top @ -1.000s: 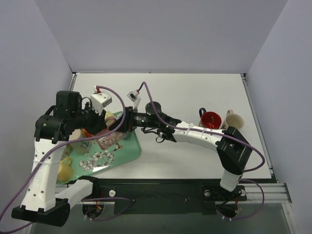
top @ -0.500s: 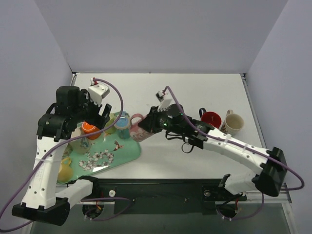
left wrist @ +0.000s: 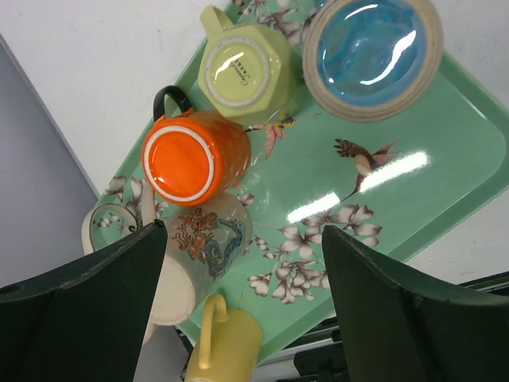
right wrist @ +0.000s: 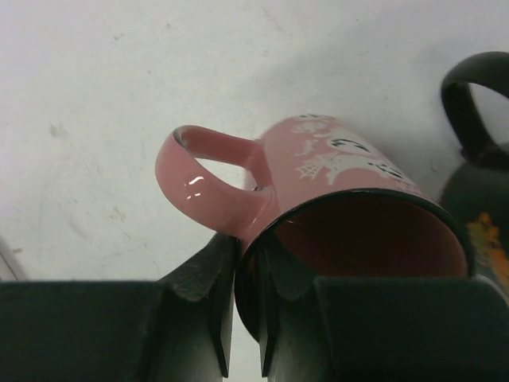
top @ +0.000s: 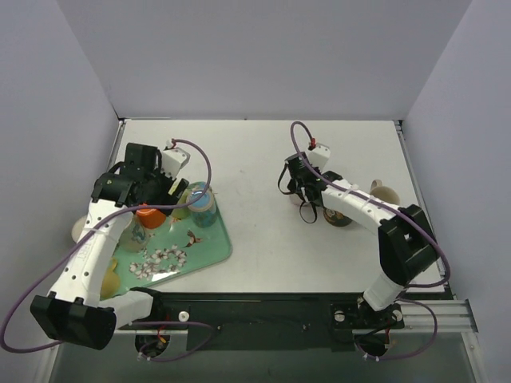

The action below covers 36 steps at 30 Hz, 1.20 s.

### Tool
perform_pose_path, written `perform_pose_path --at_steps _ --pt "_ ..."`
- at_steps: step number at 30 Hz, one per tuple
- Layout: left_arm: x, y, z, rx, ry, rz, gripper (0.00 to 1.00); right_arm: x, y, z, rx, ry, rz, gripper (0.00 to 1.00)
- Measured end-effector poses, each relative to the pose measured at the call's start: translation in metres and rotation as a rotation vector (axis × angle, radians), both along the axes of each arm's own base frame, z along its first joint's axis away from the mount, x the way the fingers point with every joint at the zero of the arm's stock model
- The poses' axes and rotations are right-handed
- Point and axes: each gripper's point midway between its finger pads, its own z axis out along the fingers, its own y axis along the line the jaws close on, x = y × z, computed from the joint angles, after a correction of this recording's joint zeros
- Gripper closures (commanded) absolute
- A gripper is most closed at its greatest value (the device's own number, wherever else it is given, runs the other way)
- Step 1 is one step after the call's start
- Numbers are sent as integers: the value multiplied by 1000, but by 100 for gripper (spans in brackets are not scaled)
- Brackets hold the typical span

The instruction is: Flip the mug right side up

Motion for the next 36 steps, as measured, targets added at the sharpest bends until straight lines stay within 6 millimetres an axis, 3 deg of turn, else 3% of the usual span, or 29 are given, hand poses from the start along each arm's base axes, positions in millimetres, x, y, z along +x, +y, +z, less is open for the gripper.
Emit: perform_pose_path --at_steps 2,11,19,21,23,25,29,36 --pt "-3 6 -6 32 16 8 10 1 -1 -19 -14 38 -24 100" --pt "-19 18 -18 104 73 -9 11 11 1 -19 -36 59 -70 100" --pt "-51 29 -24 174 177 -75 11 -11 6 -22 -52 167 34 100" --pt "-57 33 -30 198 202 -85 11 -17 5 -24 -63 194 51 94" --pt "-65 38 -40 230 240 -97 10 -21 4 -25 -72 211 70 73" --pt "-73 46 -54 272 291 -112 10 -23 7 -26 -67 229 89 61" --pt "-95 70 -83 366 418 -131 10 -20 13 -22 -62 231 125 47" --pt "-118 124 -107 481 568 -41 18 -22 14 -13 -93 231 174 37"
